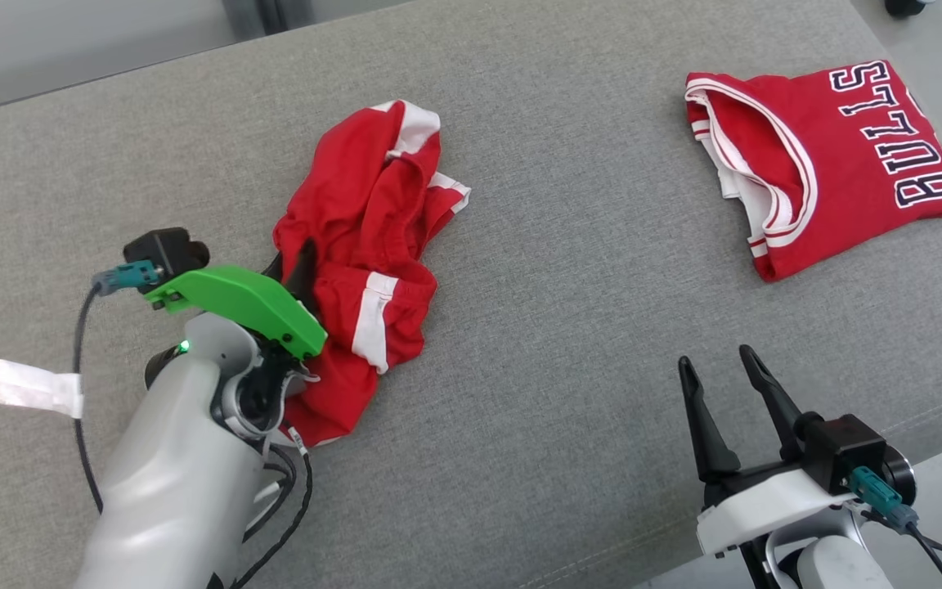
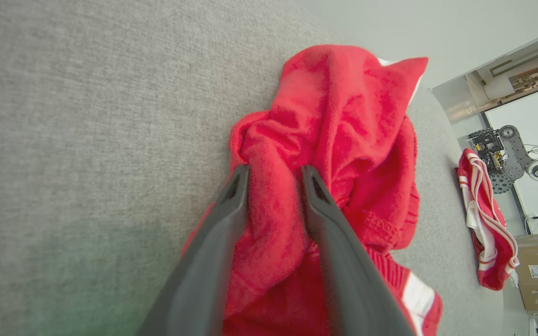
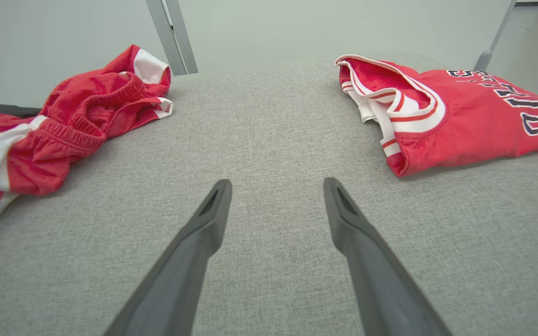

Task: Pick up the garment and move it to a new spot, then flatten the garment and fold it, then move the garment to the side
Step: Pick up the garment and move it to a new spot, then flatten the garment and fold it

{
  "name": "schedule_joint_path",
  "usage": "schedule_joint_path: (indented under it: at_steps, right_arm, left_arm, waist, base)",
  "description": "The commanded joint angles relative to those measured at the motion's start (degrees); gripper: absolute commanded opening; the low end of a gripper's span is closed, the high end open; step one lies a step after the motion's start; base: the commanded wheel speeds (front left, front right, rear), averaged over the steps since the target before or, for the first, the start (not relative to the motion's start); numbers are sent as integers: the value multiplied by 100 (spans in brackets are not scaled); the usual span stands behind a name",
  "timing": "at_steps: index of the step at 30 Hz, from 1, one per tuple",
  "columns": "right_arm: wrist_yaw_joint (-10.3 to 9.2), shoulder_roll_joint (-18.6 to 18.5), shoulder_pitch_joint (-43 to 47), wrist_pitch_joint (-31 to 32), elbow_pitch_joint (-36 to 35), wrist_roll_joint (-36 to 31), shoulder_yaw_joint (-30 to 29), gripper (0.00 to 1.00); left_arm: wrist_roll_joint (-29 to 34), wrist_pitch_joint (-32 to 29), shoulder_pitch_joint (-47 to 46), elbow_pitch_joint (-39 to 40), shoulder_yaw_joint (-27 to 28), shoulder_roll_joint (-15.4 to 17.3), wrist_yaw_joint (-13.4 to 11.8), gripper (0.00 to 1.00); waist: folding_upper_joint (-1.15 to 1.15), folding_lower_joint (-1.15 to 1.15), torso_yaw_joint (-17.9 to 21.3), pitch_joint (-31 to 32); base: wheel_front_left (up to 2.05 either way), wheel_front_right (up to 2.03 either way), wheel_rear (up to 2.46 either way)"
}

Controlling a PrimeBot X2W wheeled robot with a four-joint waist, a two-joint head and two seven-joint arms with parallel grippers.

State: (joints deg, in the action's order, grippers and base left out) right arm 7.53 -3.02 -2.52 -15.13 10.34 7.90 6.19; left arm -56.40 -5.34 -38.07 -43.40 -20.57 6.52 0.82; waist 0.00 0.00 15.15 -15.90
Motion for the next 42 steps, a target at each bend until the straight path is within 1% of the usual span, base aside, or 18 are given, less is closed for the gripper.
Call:
schedule_joint_path:
  at_steps: [1,3,6,9,11,12,16,18,20,21,23,26,30,36,39,42]
  right_arm:
    - [-9,1,83,-1,22,-26,-43,100]
    - [-10,3,136,-1,39,-50,-91,100]
    - [-10,-1,268,-1,2,-47,-221,100]
    - [-10,-2,403,-1,-82,-111,-359,100]
    - [-9,-22,495,-1,-179,-174,-423,100]
    - [-9,-37,549,-1,-244,-207,-448,100]
    - [-10,-62,737,-1,-465,-293,-690,100]
    - [-10,-81,816,-1,-552,-328,-777,100]
    - [-10,-93,848,-1,-616,-356,-832,100]
    - [-10,-101,879,-1,-626,-371,-847,100]
    - [-10,-105,956,-1,-642,-366,-881,100]
    - [-10,-106,1088,-1,-589,-391,-872,100]
    - [-10,-103,1245,-1,-520,-387,-854,100]
    - [-10,-107,1283,-1,-435,-381,-751,100]
    - [-10,-134,1226,-1,-400,-376,-704,100]
    - [-10,-174,1158,-1,-370,-352,-660,100]
  left_arm:
    - [203,220,-113,-140,-87,24,118,100]
    - [583,715,-195,-275,-300,131,238,100]
    - [1206,1693,-150,-205,-601,239,292,100]
    - [1490,2020,130,199,-521,284,279,100]
    - [1730,2061,411,870,-217,342,216,100]
    - [1906,2053,702,1336,6,356,147,100]
    - [2746,2043,1916,2724,491,312,-58,100]
    - [3136,2045,2507,3223,674,296,-135,100]
    - [3499,2045,3129,3473,785,291,-147,100]
    - [3592,2045,3374,3521,827,258,-135,100]
    - [3778,2046,3817,3636,951,161,-26,100]
    - [4032,2047,4428,3672,1107,43,183,100]
    - [4166,2047,4818,3691,1310,-115,407,100]
    - [4303,2047,4874,3699,1549,-273,559,100]
    - [4362,2047,4747,3695,1536,-296,612,100]
    - [4397,2048,4512,3671,1403,-315,650,100]
  waist:
    - [0,0,-35,86]
    - [0,0,-99,214]
    - [0,0,-266,455]
    - [0,0,-470,649]
    - [0,0,-617,765]
    - [0,0,-688,821]
    - [0,0,-992,1018]
    - [0,0,-1128,1085]
    - [0,0,-1242,1134]
    - [0,0,-1292,1170]
    - [0,0,-1402,1257]
    - [0,0,-1561,1426]
    - [0,0,-1747,1597]
    - [0,0,-1835,1637]
    - [0,0,-1807,1611]
    - [0,0,-1726,1553]
  base:
    - [0,0,0]
    - [0,0,0]
    - [0,0,0]
    - [0,0,0]
    - [0,0,0]
    - [0,0,0]
    - [0,0,0]
    - [0,0,0]
    - [0,0,0]
    - [0,0,0]
    - [0,0,0]
    - [0,0,0]
    - [0,0,0]
    - [0,0,0]
    - [0,0,0]
    - [0,0,0]
